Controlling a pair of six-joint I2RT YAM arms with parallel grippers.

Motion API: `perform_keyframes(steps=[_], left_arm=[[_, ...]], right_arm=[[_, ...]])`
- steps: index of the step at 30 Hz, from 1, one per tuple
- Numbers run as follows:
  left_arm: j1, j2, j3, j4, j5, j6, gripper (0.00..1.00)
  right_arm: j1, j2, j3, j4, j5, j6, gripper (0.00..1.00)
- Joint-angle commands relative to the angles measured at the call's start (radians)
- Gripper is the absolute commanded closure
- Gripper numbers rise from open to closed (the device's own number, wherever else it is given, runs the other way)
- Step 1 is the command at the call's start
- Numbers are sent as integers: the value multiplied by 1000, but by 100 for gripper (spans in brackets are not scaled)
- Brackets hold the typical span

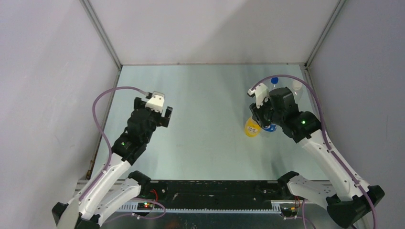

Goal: Screw on the bottle caps

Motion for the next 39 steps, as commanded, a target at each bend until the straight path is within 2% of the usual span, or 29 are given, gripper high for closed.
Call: perform_keyframes(steps=[1, 10, 16, 20, 24, 28, 39], left_arm=[[66, -42, -5, 4, -114, -11, 0], [80, -45, -23, 39, -92, -32, 0], [80, -42, -24, 40, -57, -46, 0], [80, -42, -23, 37, -55, -47, 0], [80, -41, -24, 37, -50, -47, 0], [80, -39, -22, 35, -43, -47, 0], [80, -41, -22, 34, -36, -46, 0]], right_arm=[[-38, 26, 44, 37, -32, 16, 100], [-72, 75, 42, 57, -84, 31, 100], [-76, 103, 42, 44, -118, 39, 94], [-78, 108, 42, 36, -122, 34, 86], [-78, 110, 42, 29, -130, 29, 71], [-78, 113, 42, 23, -129, 29, 63], [-78, 114, 42, 22, -141, 40, 53]])
